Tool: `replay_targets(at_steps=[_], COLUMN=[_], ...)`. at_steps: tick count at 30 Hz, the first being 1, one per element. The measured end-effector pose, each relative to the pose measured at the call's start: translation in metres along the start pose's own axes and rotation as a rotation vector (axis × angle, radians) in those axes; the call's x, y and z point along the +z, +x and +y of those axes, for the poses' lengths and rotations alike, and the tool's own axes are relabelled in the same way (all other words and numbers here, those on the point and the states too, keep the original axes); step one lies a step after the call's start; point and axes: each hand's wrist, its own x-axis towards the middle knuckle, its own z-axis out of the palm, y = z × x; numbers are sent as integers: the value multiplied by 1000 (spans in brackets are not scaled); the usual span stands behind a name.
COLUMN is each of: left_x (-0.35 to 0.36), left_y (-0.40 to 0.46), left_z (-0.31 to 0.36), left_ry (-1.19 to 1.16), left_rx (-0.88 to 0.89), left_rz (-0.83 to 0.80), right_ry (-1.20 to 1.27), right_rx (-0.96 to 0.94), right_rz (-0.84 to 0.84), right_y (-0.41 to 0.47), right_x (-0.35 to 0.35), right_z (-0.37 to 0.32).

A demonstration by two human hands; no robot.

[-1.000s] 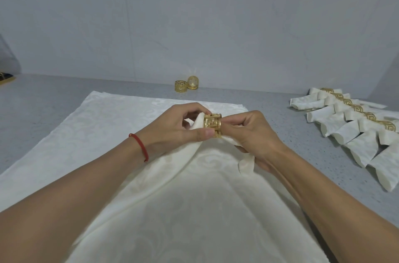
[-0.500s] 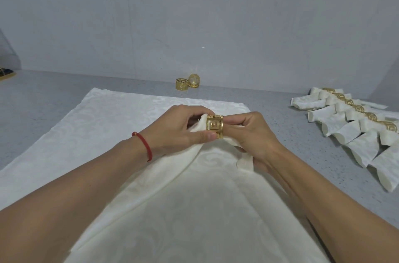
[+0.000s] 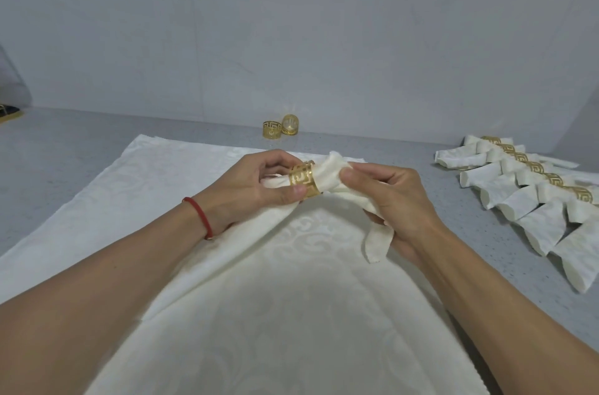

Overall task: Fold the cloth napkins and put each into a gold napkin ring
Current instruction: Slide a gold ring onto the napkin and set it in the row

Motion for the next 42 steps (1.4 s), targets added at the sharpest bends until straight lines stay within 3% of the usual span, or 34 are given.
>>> replay_targets(at_steps=[2, 5, 6, 9, 14, 18, 21, 24, 27, 29, 32, 34, 39, 42], left_x=[2, 2, 2, 8, 6, 9, 11, 6, -1, -6, -8, -4, -2, -6], left_y=[1, 2, 1, -2, -5, -6, -6, -6, -5, -4, -1, 2, -3, -16], left_z=[-2, -3, -1, 5, 10, 11, 10, 7, 5, 7, 18, 30, 53, 57], left_ry=[12, 40, 48, 45, -33, -81, -72, -125, -153, -160, -154, -93, -97, -175], left_rx=[-19, -46, -49, -27, -26, -37, -66, -134, -182, -224, -296, -303, -243, -237], left_rz=[51, 79, 75, 50, -5, -1, 0, 19, 72, 83, 45, 9, -14, -50], right_ry=[-321, -1092, -1183, -969, -565, -465, -561, -617, -1183, -1395, -1079, -837, -310, -231], right_rx=[-130, -405, -414, -384, -301, -195, -184, -56, 65, 85, -212, -304, -190, -153], right_rz=[27, -11, -56, -159, -118, -103, -87, -217, -351, -314, -120, -105, -116, -121], right_y=[8, 15, 14, 9, 8, 8, 10, 11, 13, 13, 8, 7, -2, -4], right_x=[-12, -30, -32, -21, -2, -4, -1, -11, -42, -61, -58, -37, 1, -3], right_z=[8, 10, 10, 15, 17, 16, 17, 9, -5, -16, -18, -10, 2, -4])
